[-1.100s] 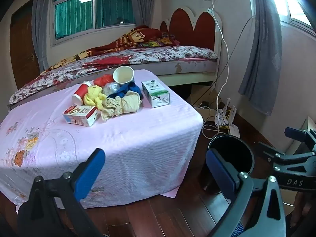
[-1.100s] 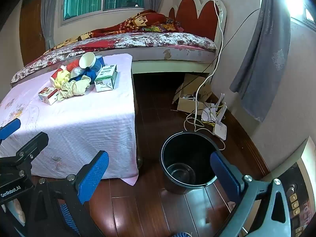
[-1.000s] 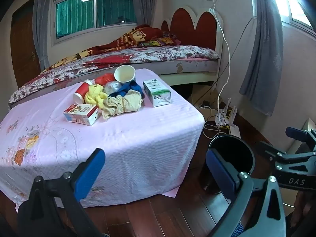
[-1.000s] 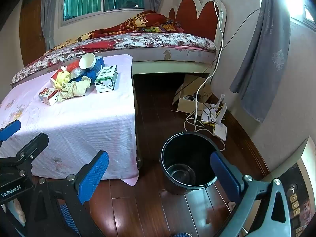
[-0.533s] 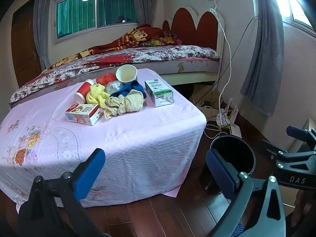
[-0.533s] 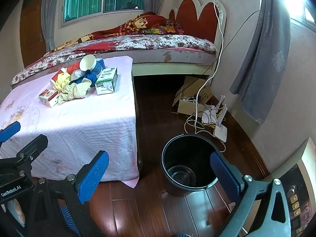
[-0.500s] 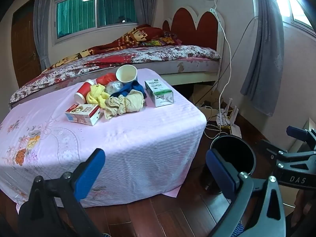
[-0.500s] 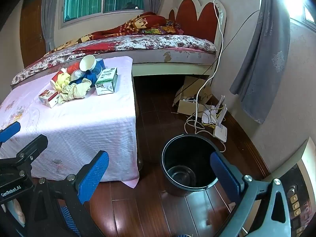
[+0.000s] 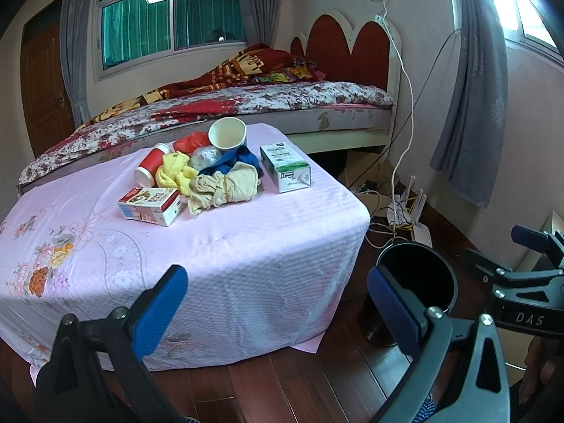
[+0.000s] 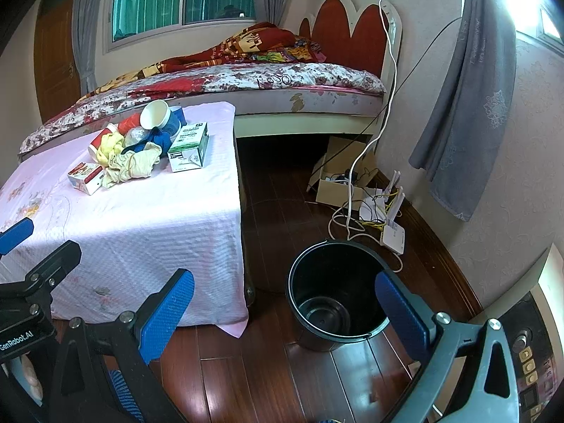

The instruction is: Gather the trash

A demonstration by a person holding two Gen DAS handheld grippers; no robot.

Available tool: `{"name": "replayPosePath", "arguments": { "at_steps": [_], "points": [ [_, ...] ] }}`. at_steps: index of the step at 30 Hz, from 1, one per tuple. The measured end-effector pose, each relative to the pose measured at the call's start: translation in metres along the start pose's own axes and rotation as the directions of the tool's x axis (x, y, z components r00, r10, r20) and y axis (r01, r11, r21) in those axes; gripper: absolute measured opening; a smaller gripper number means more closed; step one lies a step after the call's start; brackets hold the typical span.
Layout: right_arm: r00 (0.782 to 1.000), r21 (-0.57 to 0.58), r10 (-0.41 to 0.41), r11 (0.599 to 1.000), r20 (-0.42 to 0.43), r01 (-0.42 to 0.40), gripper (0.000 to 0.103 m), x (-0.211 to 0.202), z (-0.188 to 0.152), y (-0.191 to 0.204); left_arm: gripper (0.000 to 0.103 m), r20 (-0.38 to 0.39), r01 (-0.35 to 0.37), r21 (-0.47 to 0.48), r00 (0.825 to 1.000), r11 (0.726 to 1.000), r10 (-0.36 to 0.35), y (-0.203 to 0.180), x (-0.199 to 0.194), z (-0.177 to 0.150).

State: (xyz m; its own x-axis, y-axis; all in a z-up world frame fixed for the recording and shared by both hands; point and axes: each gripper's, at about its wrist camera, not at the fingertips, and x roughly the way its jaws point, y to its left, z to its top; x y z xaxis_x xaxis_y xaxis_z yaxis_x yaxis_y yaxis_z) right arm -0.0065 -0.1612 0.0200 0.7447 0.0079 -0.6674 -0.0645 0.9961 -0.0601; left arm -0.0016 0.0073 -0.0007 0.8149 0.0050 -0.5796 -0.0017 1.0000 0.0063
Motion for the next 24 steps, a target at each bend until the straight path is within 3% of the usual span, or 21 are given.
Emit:
{"name": "replayPosePath", "arguments": {
  "at_steps": [24],
  "points": [
    [1.0, -0.003, -0.001, 1.0, 0.002, 0.001, 0.103, -0.0008, -0.0001, 0.0006, 0.102, -0.004, -0.002, 0.002, 1.0, 1.0, 0.002, 0.0051, -0.0003, -0.0001]
  ]
}}
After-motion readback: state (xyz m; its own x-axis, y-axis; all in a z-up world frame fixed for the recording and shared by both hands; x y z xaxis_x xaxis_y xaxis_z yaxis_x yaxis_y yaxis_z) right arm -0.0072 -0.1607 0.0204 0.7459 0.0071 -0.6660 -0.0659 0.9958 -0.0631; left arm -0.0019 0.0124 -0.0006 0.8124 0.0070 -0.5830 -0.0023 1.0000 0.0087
